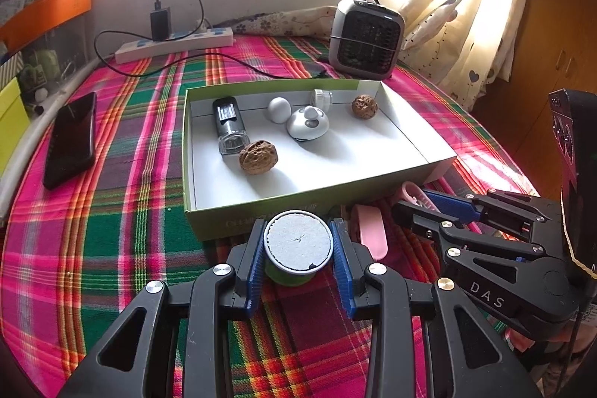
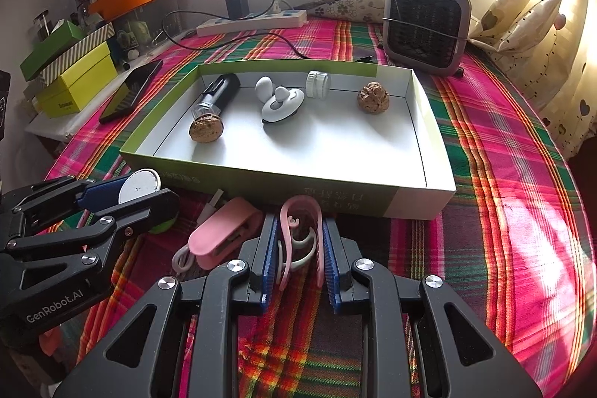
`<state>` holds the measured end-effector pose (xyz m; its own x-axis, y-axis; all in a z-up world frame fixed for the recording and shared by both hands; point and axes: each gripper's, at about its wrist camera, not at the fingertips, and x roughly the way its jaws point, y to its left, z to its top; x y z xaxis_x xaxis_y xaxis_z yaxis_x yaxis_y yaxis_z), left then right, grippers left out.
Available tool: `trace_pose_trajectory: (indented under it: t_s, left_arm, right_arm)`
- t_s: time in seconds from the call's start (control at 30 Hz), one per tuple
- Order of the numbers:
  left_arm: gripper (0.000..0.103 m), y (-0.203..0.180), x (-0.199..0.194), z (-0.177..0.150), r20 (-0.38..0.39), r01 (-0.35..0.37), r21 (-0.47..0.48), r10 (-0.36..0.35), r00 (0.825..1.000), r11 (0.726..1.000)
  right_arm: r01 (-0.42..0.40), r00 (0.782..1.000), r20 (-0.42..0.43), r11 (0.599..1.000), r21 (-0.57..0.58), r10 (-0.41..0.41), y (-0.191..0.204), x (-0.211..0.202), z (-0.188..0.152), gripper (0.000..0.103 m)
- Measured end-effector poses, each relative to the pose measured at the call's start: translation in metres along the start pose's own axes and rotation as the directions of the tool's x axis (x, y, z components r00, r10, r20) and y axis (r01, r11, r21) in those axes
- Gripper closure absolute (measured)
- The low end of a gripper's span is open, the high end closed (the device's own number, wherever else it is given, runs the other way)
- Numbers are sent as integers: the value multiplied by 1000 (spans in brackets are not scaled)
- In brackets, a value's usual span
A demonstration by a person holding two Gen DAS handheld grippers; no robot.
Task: Organize objects
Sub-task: 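Close the left tool on the tape roll while the right tool grasps the pink clip, then lift the tape roll with the left tool while the right tool lifts the pink clip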
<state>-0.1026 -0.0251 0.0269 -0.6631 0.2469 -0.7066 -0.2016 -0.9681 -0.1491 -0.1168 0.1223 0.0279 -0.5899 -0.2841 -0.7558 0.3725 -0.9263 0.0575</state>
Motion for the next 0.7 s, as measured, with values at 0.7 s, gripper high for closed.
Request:
trace_pose_trajectory:
  t_s: [0.7]
  left_arm:
    - [72,-13,-31,17,63,16,28,-18,998,999]
  right_arm:
    - [-27,998,64,999,16,26,-6,-28,9,79]
